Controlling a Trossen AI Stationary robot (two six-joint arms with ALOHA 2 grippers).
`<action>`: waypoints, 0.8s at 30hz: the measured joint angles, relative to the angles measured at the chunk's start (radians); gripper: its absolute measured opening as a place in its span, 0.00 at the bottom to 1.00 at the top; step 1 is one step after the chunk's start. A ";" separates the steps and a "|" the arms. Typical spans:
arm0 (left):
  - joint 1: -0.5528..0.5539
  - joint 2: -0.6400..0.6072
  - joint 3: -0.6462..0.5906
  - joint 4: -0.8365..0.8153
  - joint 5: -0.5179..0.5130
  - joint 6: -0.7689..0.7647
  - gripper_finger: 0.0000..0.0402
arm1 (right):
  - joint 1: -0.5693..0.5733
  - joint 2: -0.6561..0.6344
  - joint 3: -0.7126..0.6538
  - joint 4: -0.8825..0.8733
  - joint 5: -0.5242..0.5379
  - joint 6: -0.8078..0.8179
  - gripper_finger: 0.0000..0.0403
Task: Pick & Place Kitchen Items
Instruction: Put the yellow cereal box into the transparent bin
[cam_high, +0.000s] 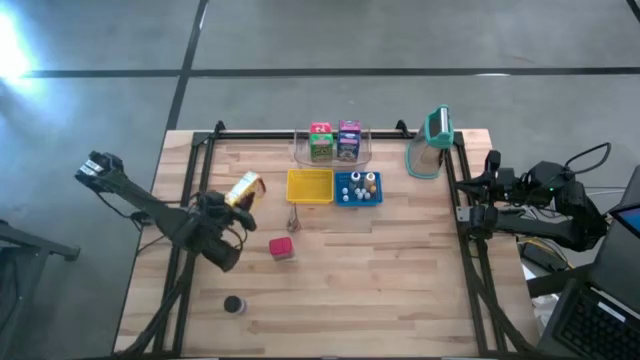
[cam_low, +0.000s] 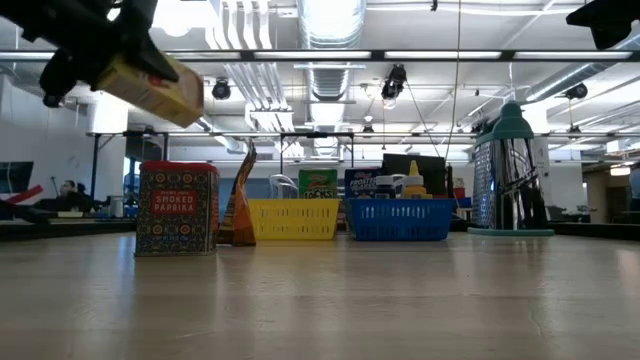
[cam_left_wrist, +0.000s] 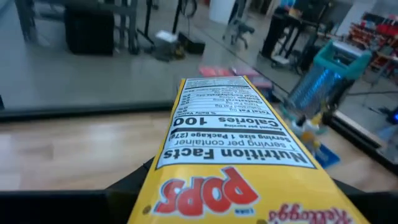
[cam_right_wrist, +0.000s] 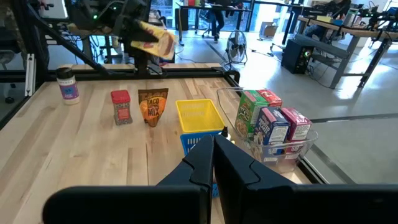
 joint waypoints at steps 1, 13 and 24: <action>0.015 -0.010 0.001 0.014 -0.010 0.034 0.47 | 0.000 0.000 0.000 0.000 0.000 0.000 0.02; 0.303 -0.011 0.006 0.568 0.089 1.021 0.47 | 0.000 0.000 0.000 0.000 0.000 0.000 0.02; 0.699 -0.008 0.085 1.071 0.744 1.673 0.47 | 0.000 0.000 0.000 0.000 0.000 0.000 0.02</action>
